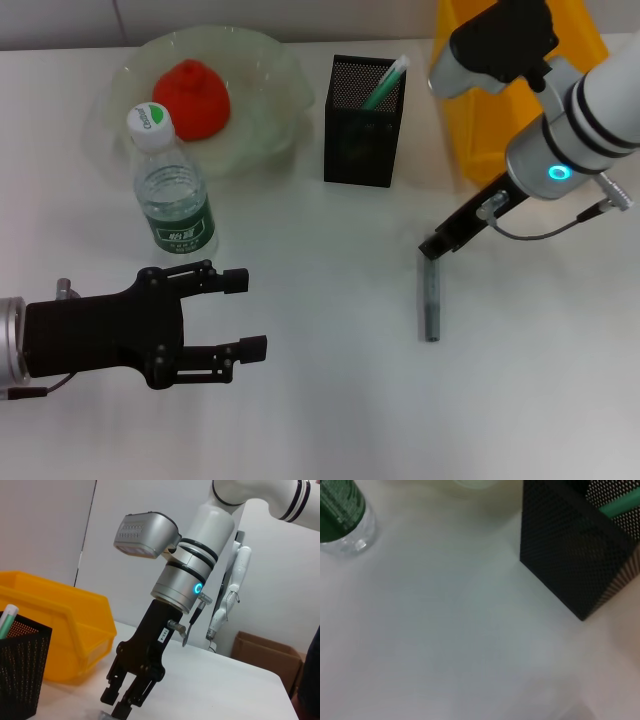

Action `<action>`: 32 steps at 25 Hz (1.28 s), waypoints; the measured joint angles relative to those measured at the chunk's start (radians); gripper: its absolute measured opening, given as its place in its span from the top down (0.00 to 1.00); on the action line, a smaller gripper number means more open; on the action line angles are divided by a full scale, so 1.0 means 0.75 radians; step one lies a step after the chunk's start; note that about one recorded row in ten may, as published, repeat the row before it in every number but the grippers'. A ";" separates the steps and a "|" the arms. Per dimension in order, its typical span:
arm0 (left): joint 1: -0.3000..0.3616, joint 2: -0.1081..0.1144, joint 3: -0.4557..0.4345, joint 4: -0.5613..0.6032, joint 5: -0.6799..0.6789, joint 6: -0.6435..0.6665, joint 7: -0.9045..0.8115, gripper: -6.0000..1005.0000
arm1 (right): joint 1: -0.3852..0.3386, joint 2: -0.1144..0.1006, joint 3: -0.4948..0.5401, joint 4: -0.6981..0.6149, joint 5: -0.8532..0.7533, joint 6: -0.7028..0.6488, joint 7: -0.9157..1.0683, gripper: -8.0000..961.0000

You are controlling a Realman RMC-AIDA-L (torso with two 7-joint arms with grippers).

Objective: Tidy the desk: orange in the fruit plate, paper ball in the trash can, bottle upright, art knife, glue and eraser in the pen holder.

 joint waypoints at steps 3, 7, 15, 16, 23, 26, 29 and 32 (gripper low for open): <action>0.000 0.000 0.000 -0.002 -0.001 0.000 0.000 0.18 | 0.010 0.000 -0.021 0.025 0.002 0.031 -0.001 0.43; 0.000 0.000 -0.002 -0.007 -0.001 -0.001 0.009 0.18 | 0.022 0.001 -0.030 0.058 0.003 0.065 -0.001 0.53; 0.000 0.000 -0.004 -0.008 -0.001 0.000 0.014 0.18 | 0.029 0.003 -0.072 0.090 0.030 0.086 -0.001 0.53; 0.000 0.000 -0.003 -0.008 -0.001 0.000 0.014 0.18 | 0.031 0.003 -0.078 0.096 0.033 0.091 -0.001 0.53; 0.002 0.000 0.000 -0.008 -0.002 0.000 0.014 0.18 | 0.032 0.003 -0.100 0.102 0.033 0.100 -0.006 0.55; 0.004 0.000 0.000 -0.008 -0.002 0.000 0.014 0.18 | 0.028 0.003 -0.101 0.103 0.033 0.102 -0.014 0.56; 0.007 -0.001 0.000 -0.008 -0.003 0.000 0.014 0.18 | 0.024 0.003 -0.111 0.100 0.033 0.106 -0.017 0.68; 0.010 -0.001 0.000 -0.008 -0.003 0.000 0.014 0.18 | -0.004 0.002 -0.119 0.042 0.057 0.079 -0.041 0.79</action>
